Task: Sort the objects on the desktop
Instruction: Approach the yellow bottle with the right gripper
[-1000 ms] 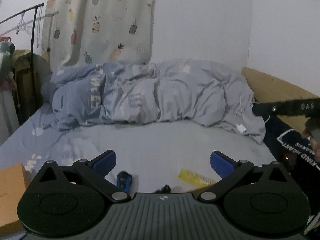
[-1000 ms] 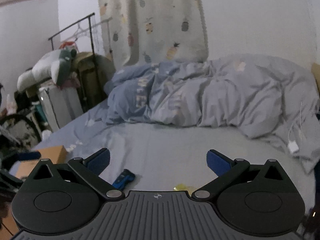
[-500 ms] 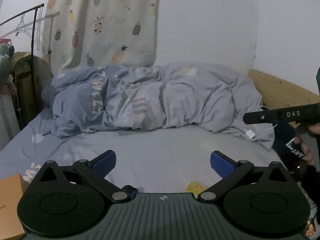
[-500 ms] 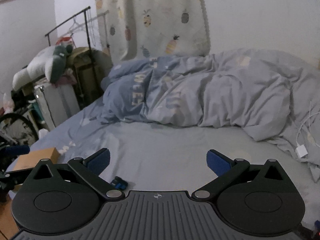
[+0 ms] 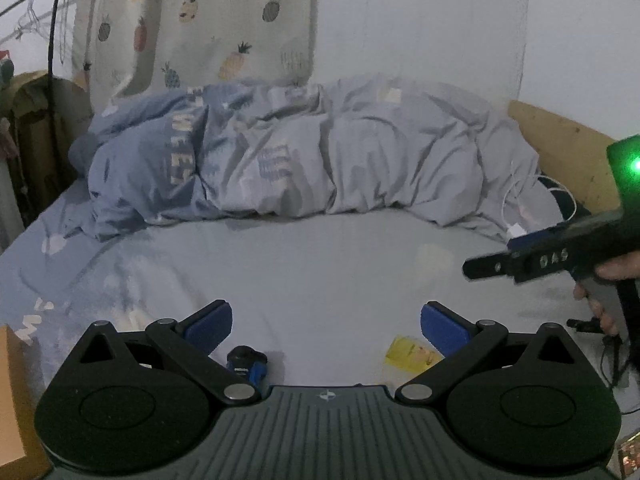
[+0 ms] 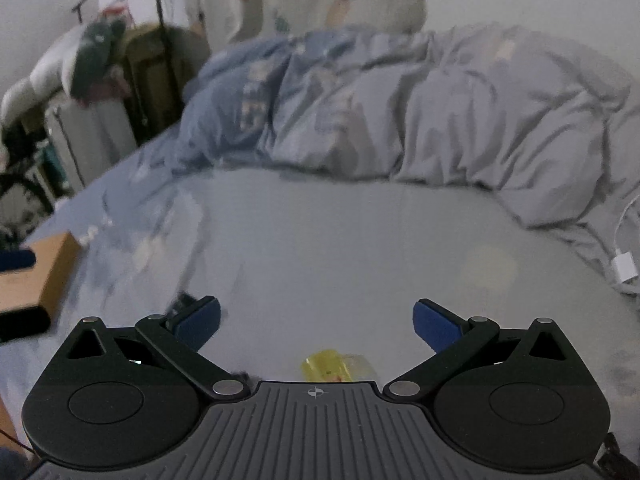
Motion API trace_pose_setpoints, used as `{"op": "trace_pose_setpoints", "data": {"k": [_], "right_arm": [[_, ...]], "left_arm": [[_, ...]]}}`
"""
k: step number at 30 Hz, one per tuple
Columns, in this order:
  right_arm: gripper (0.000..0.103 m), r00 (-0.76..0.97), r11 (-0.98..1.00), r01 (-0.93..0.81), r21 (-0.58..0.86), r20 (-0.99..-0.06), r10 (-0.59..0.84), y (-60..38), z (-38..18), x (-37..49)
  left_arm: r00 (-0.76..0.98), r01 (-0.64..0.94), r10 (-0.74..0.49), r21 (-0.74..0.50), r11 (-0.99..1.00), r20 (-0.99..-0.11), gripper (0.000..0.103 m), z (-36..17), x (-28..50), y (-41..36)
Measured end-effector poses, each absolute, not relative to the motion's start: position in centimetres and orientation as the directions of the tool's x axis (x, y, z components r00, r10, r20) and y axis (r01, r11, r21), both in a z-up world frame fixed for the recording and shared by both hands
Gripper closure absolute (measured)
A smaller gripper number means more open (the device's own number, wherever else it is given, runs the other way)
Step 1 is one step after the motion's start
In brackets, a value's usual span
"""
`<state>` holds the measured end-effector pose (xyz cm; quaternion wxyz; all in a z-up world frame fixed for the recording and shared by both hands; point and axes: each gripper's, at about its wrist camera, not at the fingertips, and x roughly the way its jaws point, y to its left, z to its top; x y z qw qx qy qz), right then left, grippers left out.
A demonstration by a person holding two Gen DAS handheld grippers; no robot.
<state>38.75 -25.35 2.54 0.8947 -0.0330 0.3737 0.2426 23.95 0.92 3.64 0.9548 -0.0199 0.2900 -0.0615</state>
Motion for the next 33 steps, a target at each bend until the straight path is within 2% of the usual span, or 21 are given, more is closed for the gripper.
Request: {"op": "trace_pose_setpoints", "data": {"k": [8,21,23,33], "right_arm": [[0.001,0.472,0.857,-0.486,0.171,-0.775,0.422,-24.7,-3.3,41.5],[0.002,0.335,0.843,-0.507,0.18,-0.86,0.385,-24.1,-9.7,43.5],[0.01,0.314,0.839,-0.51,0.192,-0.866,0.389,-24.0,-10.5,43.5],[0.019,0.244,0.831,-0.522,0.192,-0.9,0.361,-24.3,-13.6,43.8]], "left_arm": [[0.803,0.105,-0.13,-0.076,0.992,-0.582,0.0,1.3,25.6,1.3],[0.772,0.107,-0.143,-0.095,0.99,-0.619,0.0,-1.9,27.5,1.2],[0.769,0.108,-0.142,-0.093,0.99,-0.623,0.0,-2.2,27.5,1.1],[0.756,0.101,-0.145,-0.106,0.989,-0.639,0.0,-3.2,27.8,0.9]]}}
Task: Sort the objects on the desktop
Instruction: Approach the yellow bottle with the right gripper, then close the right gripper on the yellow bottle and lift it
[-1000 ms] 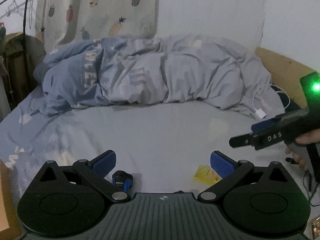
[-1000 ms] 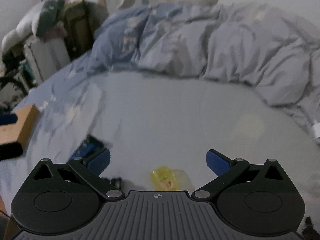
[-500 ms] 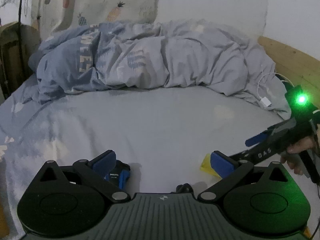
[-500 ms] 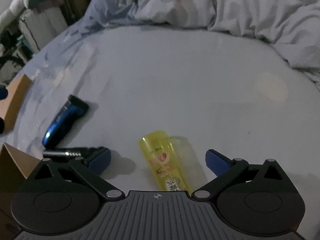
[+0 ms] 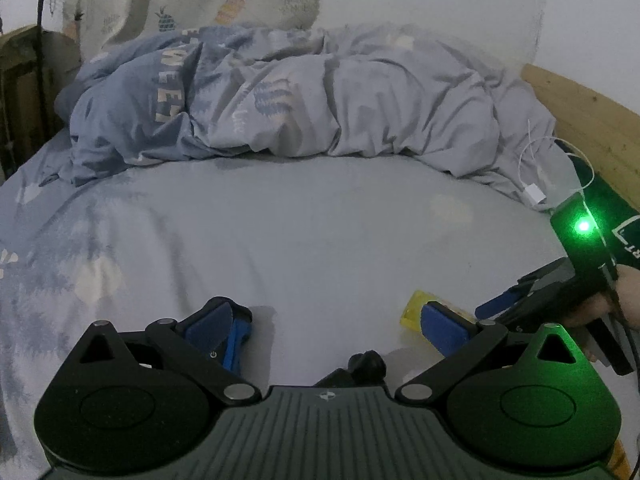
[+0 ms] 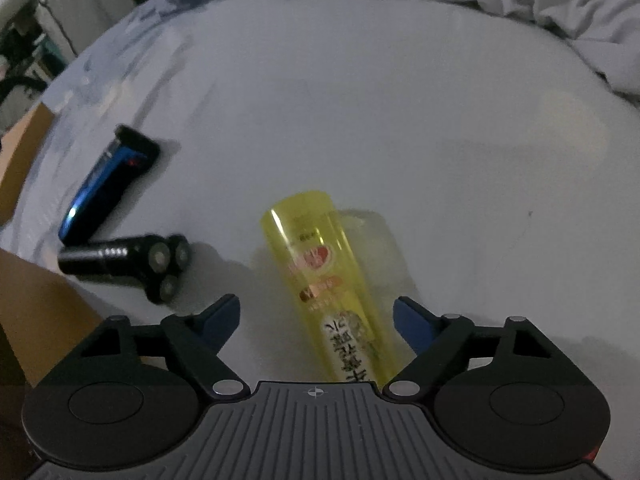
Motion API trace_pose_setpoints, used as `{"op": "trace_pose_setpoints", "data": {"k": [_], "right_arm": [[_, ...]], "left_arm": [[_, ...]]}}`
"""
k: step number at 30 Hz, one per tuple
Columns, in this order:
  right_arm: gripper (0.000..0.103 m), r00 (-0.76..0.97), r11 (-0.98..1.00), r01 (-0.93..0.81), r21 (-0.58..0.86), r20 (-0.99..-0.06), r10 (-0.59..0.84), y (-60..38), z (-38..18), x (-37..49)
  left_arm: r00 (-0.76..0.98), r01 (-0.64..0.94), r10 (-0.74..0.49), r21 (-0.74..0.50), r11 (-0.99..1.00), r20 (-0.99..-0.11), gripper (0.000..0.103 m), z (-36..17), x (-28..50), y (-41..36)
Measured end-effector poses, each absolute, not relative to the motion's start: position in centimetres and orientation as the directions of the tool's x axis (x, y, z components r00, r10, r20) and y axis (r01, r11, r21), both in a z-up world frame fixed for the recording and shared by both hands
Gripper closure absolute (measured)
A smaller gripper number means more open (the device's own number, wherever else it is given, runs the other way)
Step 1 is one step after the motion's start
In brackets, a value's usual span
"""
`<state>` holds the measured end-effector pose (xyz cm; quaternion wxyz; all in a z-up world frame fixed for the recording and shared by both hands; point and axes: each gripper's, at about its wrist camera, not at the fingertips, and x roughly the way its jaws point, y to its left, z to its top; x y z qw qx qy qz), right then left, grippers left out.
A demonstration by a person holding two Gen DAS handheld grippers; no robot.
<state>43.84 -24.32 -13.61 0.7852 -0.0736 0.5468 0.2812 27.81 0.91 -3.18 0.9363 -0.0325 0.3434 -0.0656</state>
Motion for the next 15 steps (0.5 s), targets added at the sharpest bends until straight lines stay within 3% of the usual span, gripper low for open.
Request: {"op": "trace_pose_setpoints", "data": {"k": [8,15], "right_arm": [[0.045,0.252,0.843,-0.514,0.158,-0.912,0.324,-25.3,-15.3,43.5],[0.049,0.297,0.845,-0.515,0.143,-0.895,0.332,-26.1,-15.2,42.9]], "left_arm": [[0.749,0.084,-0.14,-0.116,0.99,-0.648,0.0,-3.7,28.1,1.0],[0.746,0.077,-0.13,-0.11,0.991,-0.653,0.0,-3.8,27.8,0.9]]}}
